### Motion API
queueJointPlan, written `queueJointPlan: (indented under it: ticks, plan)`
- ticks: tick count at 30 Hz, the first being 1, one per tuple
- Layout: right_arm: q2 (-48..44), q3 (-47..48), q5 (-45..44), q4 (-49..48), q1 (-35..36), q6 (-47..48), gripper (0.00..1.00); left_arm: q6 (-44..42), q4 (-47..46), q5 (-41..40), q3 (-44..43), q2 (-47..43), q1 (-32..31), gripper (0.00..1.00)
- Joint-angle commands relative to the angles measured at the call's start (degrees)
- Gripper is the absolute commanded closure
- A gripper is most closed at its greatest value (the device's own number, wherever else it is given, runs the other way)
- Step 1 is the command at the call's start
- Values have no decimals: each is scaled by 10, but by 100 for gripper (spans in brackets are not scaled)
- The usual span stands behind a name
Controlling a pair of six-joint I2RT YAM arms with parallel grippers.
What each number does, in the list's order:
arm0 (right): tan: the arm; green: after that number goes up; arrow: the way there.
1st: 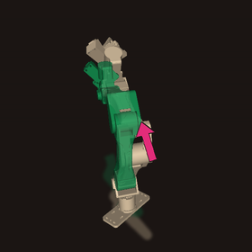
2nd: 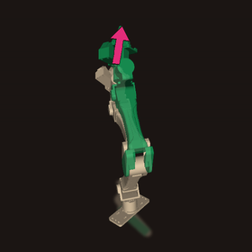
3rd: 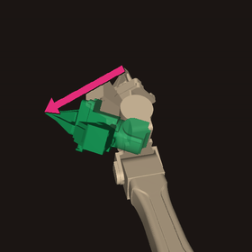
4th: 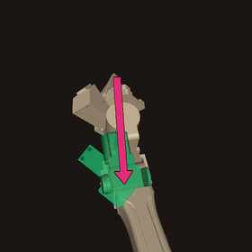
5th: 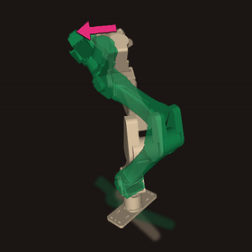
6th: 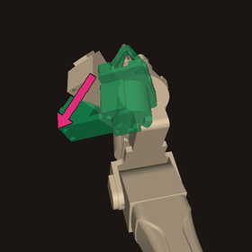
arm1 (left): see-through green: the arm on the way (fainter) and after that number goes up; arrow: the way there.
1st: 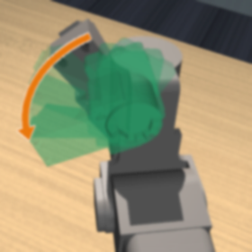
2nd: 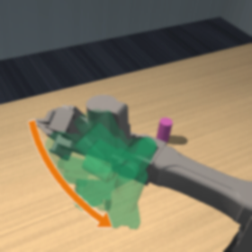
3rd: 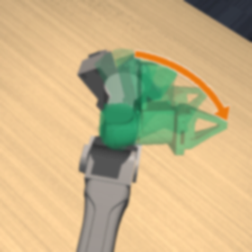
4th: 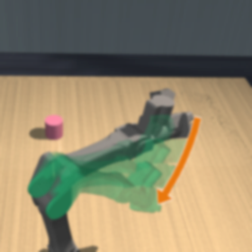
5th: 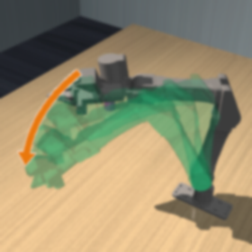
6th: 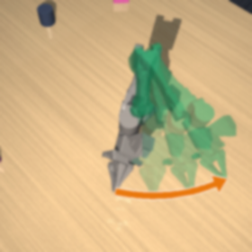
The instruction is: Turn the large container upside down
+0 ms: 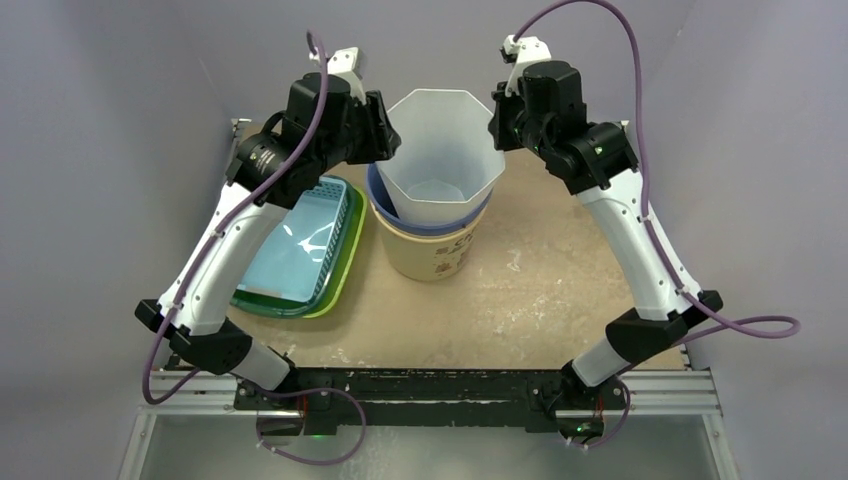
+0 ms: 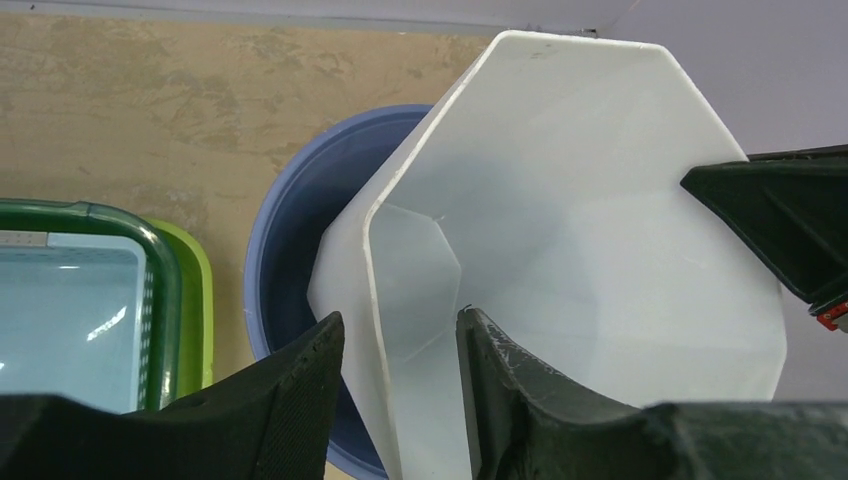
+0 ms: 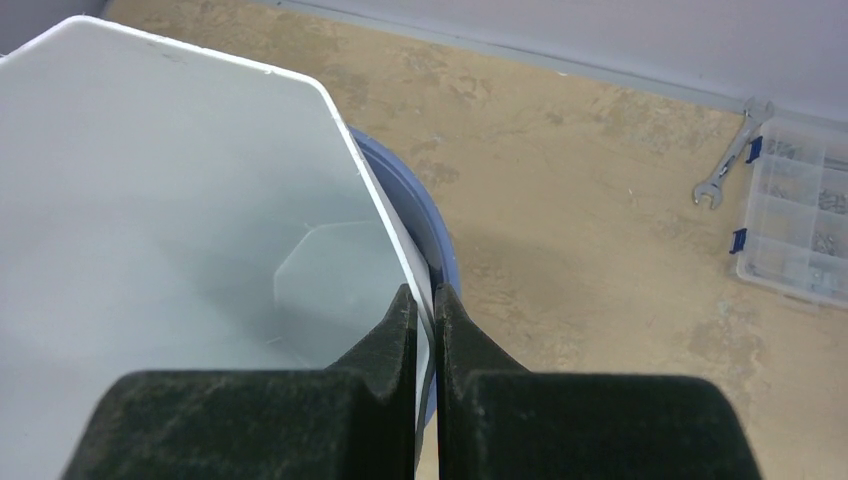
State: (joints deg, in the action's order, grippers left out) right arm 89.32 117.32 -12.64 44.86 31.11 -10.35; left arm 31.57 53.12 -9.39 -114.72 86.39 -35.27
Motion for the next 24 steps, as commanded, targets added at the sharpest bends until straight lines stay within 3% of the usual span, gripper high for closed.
queueJointPlan:
  ticks: [1,6,13,20,24]
  plan:
    - [-4,38,-5,-7,3,11,100,-27,33,-2,-29,20,2,58]
    - [-31,13,63,-57,3,7,100,-27,33,0,-15,27,2,71]
    - [-40,12,109,-70,3,-4,97,-23,27,-15,-6,17,2,100]
    - [-61,-24,177,-101,3,-30,86,3,-39,-61,87,-46,3,100]
    - [-76,-39,182,-123,2,-42,72,22,-104,-65,143,-92,12,100]
